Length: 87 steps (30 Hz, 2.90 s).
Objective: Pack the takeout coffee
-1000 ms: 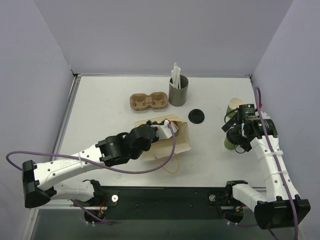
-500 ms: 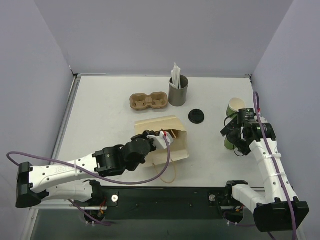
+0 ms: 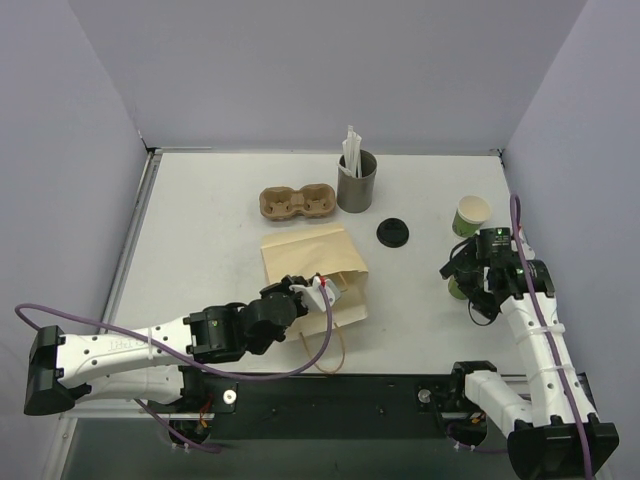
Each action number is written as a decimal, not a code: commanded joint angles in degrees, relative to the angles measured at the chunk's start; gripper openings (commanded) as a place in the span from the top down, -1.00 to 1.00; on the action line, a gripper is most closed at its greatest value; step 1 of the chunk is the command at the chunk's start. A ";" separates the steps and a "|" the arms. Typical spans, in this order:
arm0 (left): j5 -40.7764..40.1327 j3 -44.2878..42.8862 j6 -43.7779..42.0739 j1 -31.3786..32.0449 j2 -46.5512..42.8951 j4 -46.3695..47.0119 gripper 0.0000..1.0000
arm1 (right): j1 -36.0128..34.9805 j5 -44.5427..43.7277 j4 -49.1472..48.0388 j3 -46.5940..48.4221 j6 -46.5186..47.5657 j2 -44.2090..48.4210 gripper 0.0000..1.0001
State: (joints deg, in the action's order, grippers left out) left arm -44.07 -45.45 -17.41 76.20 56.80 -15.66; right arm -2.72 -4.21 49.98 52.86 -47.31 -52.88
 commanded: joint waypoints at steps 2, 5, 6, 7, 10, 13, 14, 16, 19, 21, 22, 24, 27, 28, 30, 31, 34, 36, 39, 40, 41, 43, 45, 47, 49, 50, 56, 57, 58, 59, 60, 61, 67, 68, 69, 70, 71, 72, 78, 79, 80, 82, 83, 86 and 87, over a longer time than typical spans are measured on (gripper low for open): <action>1.18 -0.43 3.08 0.35 -0.90 -0.25 1.00 | -0.27 -1.85 1.09 -0.57 -0.50 -0.29 -0.71; 1.71 -1.65 3.78 0.35 0.15 -1.12 1.00 | -0.18 -3.43 1.00 0.13 -0.42 -2.66 -0.72; 2.41 -2.01 3.96 0.35 0.94 -1.39 1.00 | -0.09 -3.87 1.00 0.49 -0.15 -3.62 -0.72; 2.85 -2.36 4.05 0.35 1.30 -2.17 1.00 | 0.43 -3.97 0.83 1.10 0.02 -5.54 -0.72; 3.91 -3.94 4.49 0.26 2.27 -3.06 1.00 | 1.14 -4.58 0.04 2.59 0.99 -9.24 -0.73; 4.52 -5.00 4.75 0.17 2.79 -4.02 1.00 | 2.63 -4.93 -0.67 5.49 2.04 -12.58 -0.73; 4.78 -5.26 4.75 0.00 2.88 -4.29 1.00 | 2.63 -5.02 -0.76 7.06 2.39 -13.12 -0.72; 5.05 -6.40 4.84 -0.18 3.58 -5.60 1.00 | 4.74 -5.28 -0.76 8.74 3.19 -14.52 -0.73; 5.66 -8.07 5.28 -0.53 4.11 -7.10 1.00 | 7.63 -4.58 -0.58 11.03 4.85 -15.75 -0.73; 6.10 -8.86 5.46 -0.71 4.37 -7.89 1.00 | 9.91 -4.32 0.12 12.43 5.64 -16.90 -0.73; 6.11 -9.56 5.46 -0.71 4.46 -8.59 1.00 | 10.45 -4.14 0.30 12.79 6.43 -17.86 -0.73; 6.19 -9.83 5.54 -0.79 4.64 -8.77 1.00 | 11.50 -3.88 0.30 13.40 7.32 -18.66 -0.75; 6.37 -10.27 5.19 -1.06 4.82 -8.77 1.00 | 12.91 -2.39 0.30 13.85 8.55 -20.85 -0.75; 6.46 -10.27 5.19 -1.23 4.99 -8.95 1.00 | 13.26 -2.21 0.12 14.11 8.81 -21.73 -0.76; 6.46 -10.62 5.37 -1.32 4.99 -9.04 1.00 | 13.88 -1.16 -0.05 14.81 9.25 -23.39 -0.77; 6.63 -10.80 5.54 -1.41 5.17 -9.12 1.00 | 14.06 -0.81 -0.14 15.42 9.51 -24.02 -0.77; 6.90 -11.32 5.72 -1.67 5.52 -9.47 1.00 | 14.15 -0.28 -0.05 16.22 9.87 -25.16 -0.79; 7.07 -11.68 5.81 -1.76 5.52 -9.39 1.00 | 14.06 0.43 -0.05 16.83 10.22 -26.30 -0.79; 7.25 -12.03 5.81 -1.76 5.69 -9.48 1.00 | 14.06 0.87 -0.05 16.84 10.48 -27.09 -0.79; 7.42 -12.29 5.89 -1.85 5.78 -9.39 1.00 | 14.15 0.87 0.03 16.92 10.57 -27.27 -0.79; 7.51 -12.29 5.81 -1.94 5.96 -9.56 1.00 | 14.06 0.87 0.03 16.92 10.66 -27.27 -0.79; 7.60 -12.64 5.90 -2.02 6.13 -9.39 1.00 | 14.06 0.69 0.03 16.75 11.10 -27.62 -0.79; 7.86 -12.73 5.98 -2.11 6.57 -9.30 1.00 | 14.06 0.69 0.30 16.49 11.19 -28.06 -0.79; 7.95 -13.08 5.98 -2.20 6.84 -9.39 1.00 | 14.06 0.87 0.21 16.22 11.36 -28.33 -0.79; 8.04 -13.17 5.98 -2.29 7.01 -9.13 1.00 | 13.80 0.87 -0.05 16.22 11.36 -28.50 -0.79; 8.04 -13.35 5.98 -2.29 7.10 -9.04 1.00 | 13.88 0.87 0.03 16.22 11.36 -28.68 -0.78; 8.30 -13.61 5.90 -2.55 7.54 -8.77 1.00 | 13.36 1.22 -0.05 16.05 11.10 -29.82 -0.75; 8.39 -13.61 5.90 -2.64 7.54 -8.69 1.00 | 13.27 1.13 -0.05 15.96 11.19 -30.00 -0.75; 8.39 -13.61 5.98 -2.64 7.54 -8.77 1.00 | 13.27 1.04 -0.23 15.87 11.10 -30.08 -0.75; 8.48 -13.44 5.90 -2.64 7.54 -8.69 1.00 | 13.09 0.96 -0.32 15.61 11.10 -30.00 -0.75; 8.48 -13.52 5.90 -2.73 7.54 -8.77 1.00 | 13.18 1.22 -0.49 15.52 11.01 -30.00 -0.75; 8.48 -13.44 5.98 -2.73 7.54 -8.69 1.00 | 13.09 1.22 -0.49 15.43 11.01 -30.00 -0.73; 8.48 -13.35 6.25 -2.99 7.54 -8.60 1.00 | 12.65 1.48 -0.67 15.08 10.75 -30.26 -0.65; 8.57 -13.35 6.16 -2.90 7.63 -8.60 1.00 | 12.65 1.57 -0.67 14.99 10.83 -30.26 -0.63; 8.57 -13.35 6.16 -2.90 7.54 -8.60 1.00 | 12.48 1.57 -0.84 14.73 10.83 -30.35 -0.62; 8.65 -13.35 6.16 -3.08 7.54 -8.60 1.00 | 12.30 1.74 -0.76 14.73 10.83 -30.52 -0.61; 8.65 -13.35 6.25 -3.08 7.54 -8.51 1.00 | 12.21 1.75 -0.67 14.64 10.83 -30.61 -0.60; 8.65 -13.26 6.16 -3.08 7.45 -8.42 1.00 | 11.95 1.66 -0.76 14.46 10.83 -30.70 -0.60; 8.83 -13.08 6.16 -3.34 7.63 -8.25 1.00 | 11.69 0.96 -0.84 13.23 10.75 -30.26 -0.61; 8.92 -13.17 6.25 -3.43 7.63 -8.25 1.00 | 11.69 1.04 -0.85 13.06 10.75 -30.35 -0.61; 8.92 -13.08 6.25 -3.43 7.63 -8.16 1.00 | 11.69 1.04 -0.93 12.88 10.75 -30.35 -0.61; 9.01 -13.00 6.16 -3.52 7.63 -8.24 1.00 | 11.69 1.04 -1.02 12.79 10.57 -30.61 -0.60; 8.92 -13.08 6.16 -3.61 7.54 -8.25 1.00 | 11.60 1.04 -1.02 12.88 10.57 -30.79 -0.60; 9.01 -13.08 5.98 -3.69 7.54 -8.07 1.00 | 11.69 1.04 -1.19 12.79 10.48 -30.53 -0.58; 8.92 -13.00 5.98 -3.87 7.45 -8.07 1.00 | 11.69 1.04 -1.11 12.71 10.48 -30.35 -0.55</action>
State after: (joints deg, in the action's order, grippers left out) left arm -35.66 -56.31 -12.40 72.93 64.38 -25.85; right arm 9.28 -2.63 47.27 67.00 -36.29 -83.15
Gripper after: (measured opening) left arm 0.025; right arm 0.794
